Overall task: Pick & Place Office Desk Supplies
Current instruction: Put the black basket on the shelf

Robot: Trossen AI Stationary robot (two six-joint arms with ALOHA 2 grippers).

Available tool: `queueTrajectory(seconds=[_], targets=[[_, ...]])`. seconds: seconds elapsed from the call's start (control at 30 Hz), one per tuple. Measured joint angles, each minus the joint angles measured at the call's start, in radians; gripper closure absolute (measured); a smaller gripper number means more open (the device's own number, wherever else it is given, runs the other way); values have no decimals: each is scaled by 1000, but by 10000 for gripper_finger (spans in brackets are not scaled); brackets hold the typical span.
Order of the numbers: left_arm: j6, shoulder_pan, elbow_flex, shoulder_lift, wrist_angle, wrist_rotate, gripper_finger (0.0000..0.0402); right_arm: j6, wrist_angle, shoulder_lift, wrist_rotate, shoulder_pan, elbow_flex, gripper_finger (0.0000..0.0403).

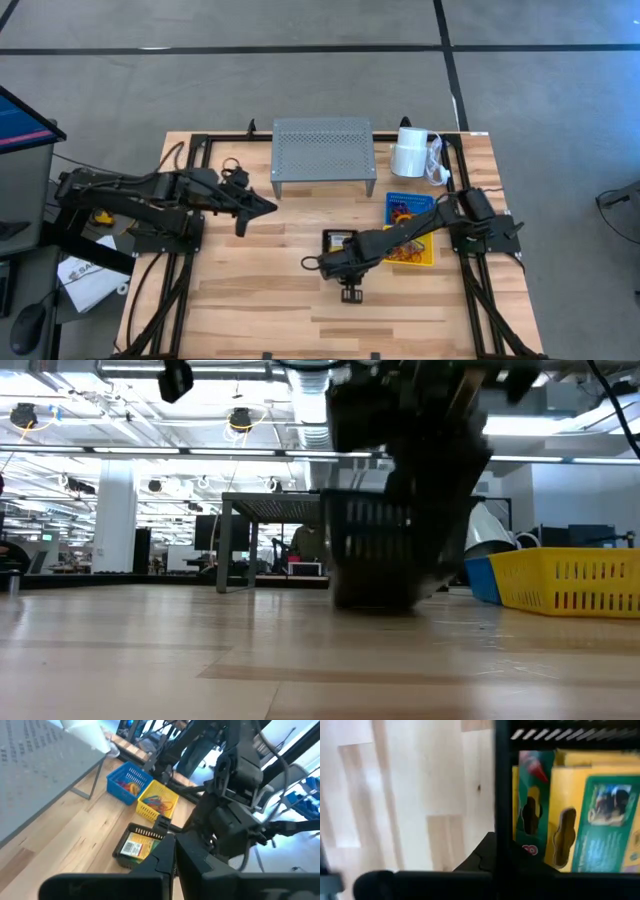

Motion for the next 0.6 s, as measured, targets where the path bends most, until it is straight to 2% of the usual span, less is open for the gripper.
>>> queueTrajectory(seconds=[0.3,0.6], targets=[[2,0,0,-133,-54,-29,393,3,-138,-95,20,20,-1,403],[4,0,0,-145,-121,-69,393,15,-235,-166,25,40,8,403]])
